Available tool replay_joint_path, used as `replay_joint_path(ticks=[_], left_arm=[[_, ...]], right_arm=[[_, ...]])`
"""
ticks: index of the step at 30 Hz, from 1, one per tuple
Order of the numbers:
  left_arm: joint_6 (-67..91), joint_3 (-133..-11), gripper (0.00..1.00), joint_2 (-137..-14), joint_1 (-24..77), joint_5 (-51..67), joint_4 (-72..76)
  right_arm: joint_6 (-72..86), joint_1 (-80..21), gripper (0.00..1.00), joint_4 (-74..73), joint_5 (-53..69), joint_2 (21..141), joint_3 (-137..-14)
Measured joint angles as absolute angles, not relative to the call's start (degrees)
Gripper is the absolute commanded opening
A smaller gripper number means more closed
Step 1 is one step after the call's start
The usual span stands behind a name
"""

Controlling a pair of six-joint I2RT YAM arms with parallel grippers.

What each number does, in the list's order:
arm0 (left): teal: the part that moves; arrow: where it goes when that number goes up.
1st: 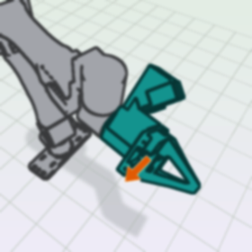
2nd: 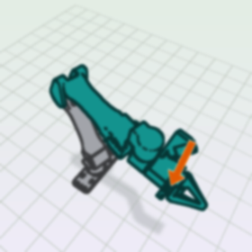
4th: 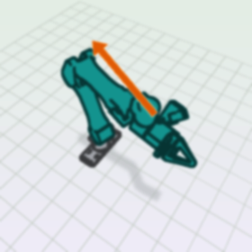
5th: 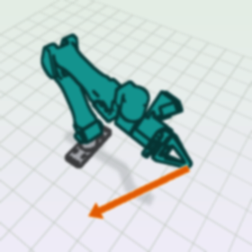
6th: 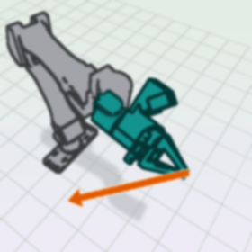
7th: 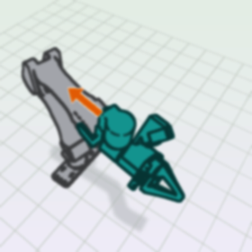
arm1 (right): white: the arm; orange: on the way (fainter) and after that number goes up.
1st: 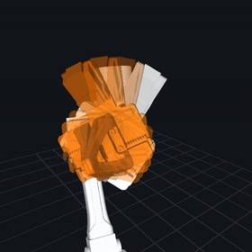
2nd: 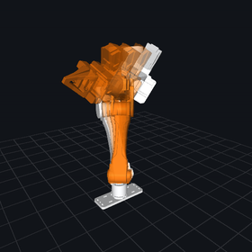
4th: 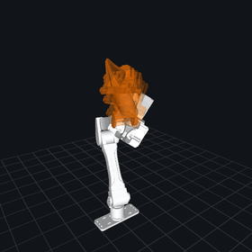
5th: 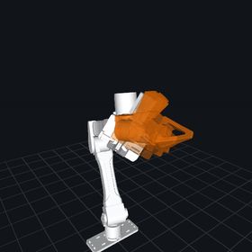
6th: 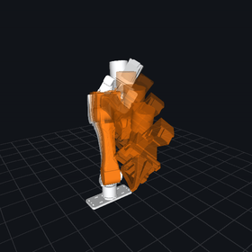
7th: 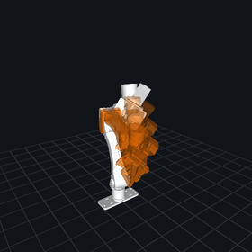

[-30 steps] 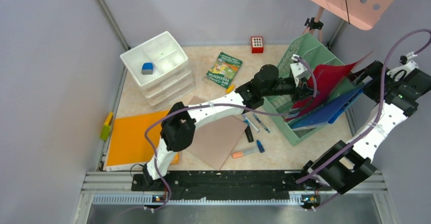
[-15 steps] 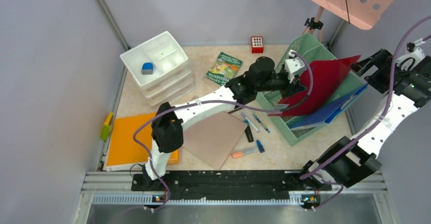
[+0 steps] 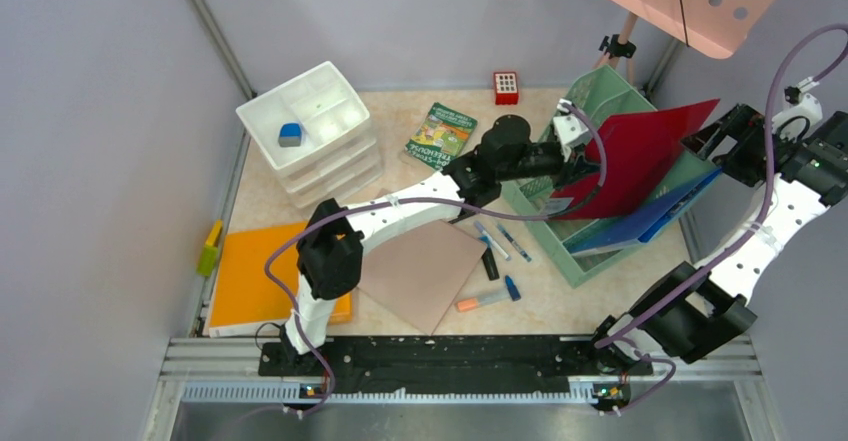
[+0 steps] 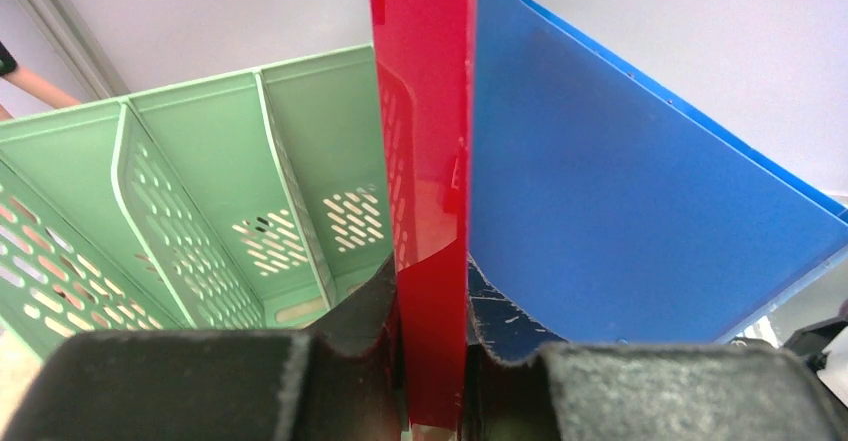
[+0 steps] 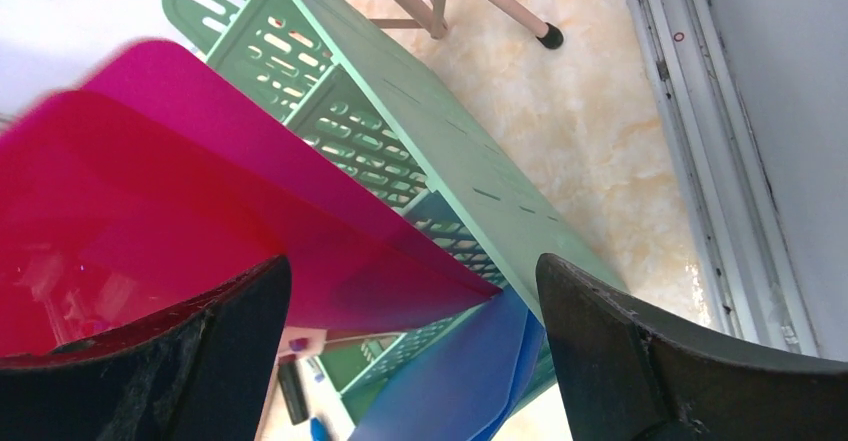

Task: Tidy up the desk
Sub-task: Place the folder in the storage box.

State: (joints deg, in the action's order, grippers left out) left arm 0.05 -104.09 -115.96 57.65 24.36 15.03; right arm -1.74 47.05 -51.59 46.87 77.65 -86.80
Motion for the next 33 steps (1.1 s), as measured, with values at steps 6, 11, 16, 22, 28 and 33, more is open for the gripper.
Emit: replay_joint_path(ticks=[6, 11, 16, 22, 28, 33], left_arm=[[0.4, -103.81, 0.0, -115.96, 56.64, 24.29, 17.63], [1.45, -102.35, 0.0, -114.39, 54.87, 25.45, 17.02], [0.14, -101.43, 0.0, -109.19, 53.84, 26.11, 10.59], [-3.2, -100.25, 0.0, -101.3, 53.65, 25.65, 5.69], [-4.69, -99.88, 0.0, -98.61, 53.63, 24.8, 5.54], [-4.34, -99.0, 0.0, -99.18, 53.6, 24.82, 5.28]], right_arm=[[-4.56, 47.05, 0.92, -52.31, 46.89, 77.82, -86.78], [-5.02, 47.05, 0.92, -52.38, 46.92, 78.08, -86.78], [-5.02, 47.05, 0.92, -52.36, 47.0, 78.32, -86.8], [-4.97, 47.05, 0.92, -52.49, 47.11, 78.94, -87.13], [-4.99, 47.05, 0.92, -52.51, 47.09, 79.0, -87.13], [-5.04, 47.05, 0.92, -52.51, 47.05, 79.05, -87.13]])
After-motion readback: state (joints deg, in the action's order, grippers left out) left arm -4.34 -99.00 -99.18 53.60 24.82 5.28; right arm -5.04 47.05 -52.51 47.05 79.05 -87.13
